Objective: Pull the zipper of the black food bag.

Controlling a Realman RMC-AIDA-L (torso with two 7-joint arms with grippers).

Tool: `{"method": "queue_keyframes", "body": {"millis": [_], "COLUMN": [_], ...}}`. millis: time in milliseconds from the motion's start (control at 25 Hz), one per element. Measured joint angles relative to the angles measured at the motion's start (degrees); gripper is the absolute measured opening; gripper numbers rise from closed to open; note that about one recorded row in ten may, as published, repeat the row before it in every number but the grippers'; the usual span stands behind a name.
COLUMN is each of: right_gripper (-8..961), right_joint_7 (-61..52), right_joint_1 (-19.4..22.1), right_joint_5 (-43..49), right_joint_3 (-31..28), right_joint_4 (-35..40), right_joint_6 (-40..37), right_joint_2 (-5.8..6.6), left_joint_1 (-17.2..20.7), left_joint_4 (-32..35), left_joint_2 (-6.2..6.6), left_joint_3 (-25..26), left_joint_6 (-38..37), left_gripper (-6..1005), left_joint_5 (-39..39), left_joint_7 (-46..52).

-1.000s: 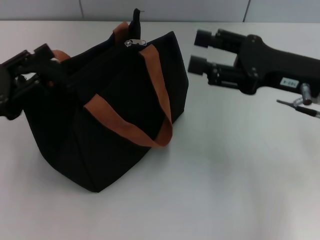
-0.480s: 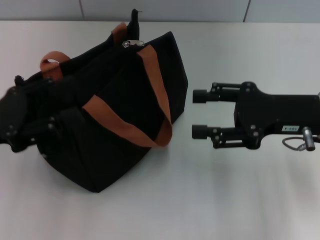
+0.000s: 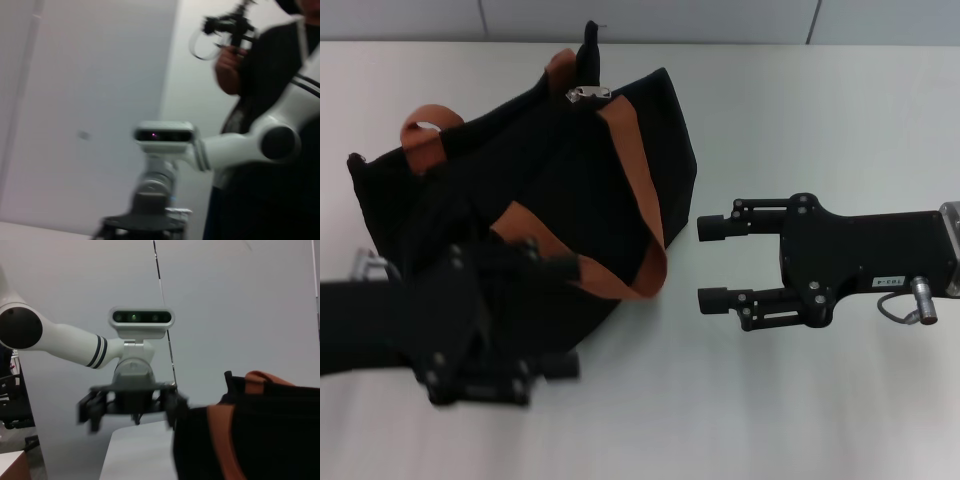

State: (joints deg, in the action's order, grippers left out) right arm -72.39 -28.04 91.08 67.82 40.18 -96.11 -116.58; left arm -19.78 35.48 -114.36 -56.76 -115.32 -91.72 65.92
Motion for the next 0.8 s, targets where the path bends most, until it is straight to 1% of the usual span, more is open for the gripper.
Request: {"method": "queue_keyframes", "body": {"millis": [80,160,200,240,280,320,440,520,680,720,800], "right_gripper": [727,727,726,726,726,726,726,726,726,726,727], "right_joint_7": [0.4,1.3,1.3,1.9,1.9,2.3,3.0,5.2,8.1,9.9,10.8], "right_joint_1": [0.0,0.0,0.0,-0.1,-0.1,-0.1,0.0,0.2,0.4,0.4,0.4], "right_joint_5": [0.0,1.2,1.2,3.1,3.1,4.8,5.8,6.1,6.2,6.2,6.2], "right_joint_3": [0.1,0.3,0.3,0.2,0.2,0.2,0.3,0.4,0.1,0.0,-0.1], "right_joint_4": [-0.1,-0.2,-0.2,-0.2,-0.2,-0.2,-0.7,-3.0,-5.8,-7.9,-8.7], "right_joint_6": [0.0,-0.1,-0.1,0.0,0.0,-0.2,-0.5,-0.6,-0.6,-0.6,-0.6], "right_joint_2": [-0.01,-0.28,-0.28,-0.74,-0.74,-1.25,-1.57,-1.73,-1.84,-1.9,-1.9], "left_joint_1": [0.1,0.4,0.5,0.6,0.7,0.9,1.1,1.6,2.3,2.7,2.8], "left_joint_4": [-0.3,-1.0,-1.5,-1.9,-2.7,-4.2,-6.1,-8.1,-8.7,-8.8,-9.1], "left_joint_2": [-0.52,-1.14,-1.27,-1.36,-1.45,-1.45,-1.38,-1.39,-1.44,-1.39,-1.18], "left_joint_3": [-2.4,-4.2,-4.4,-4.4,-4.3,-4.2,-4.2,-4.2,-4.2,-4.2,-4.3], "left_joint_6": [0.0,0.2,0.3,0.4,0.5,1.0,2.4,5.3,7.0,7.6,8.7], "left_gripper": [784,784,784,784,784,784,784,784,784,784,784], "left_joint_5": [-0.3,-1.2,-1.6,-2.0,-2.4,-2.8,-3.4,-4.6,-4.9,-4.9,-4.9], "left_joint_7": [-2.5,-5.0,-5.7,-6.5,-7.4,-9.0,-10.5,-12.0,-12.9,-13.2,-13.2]}}
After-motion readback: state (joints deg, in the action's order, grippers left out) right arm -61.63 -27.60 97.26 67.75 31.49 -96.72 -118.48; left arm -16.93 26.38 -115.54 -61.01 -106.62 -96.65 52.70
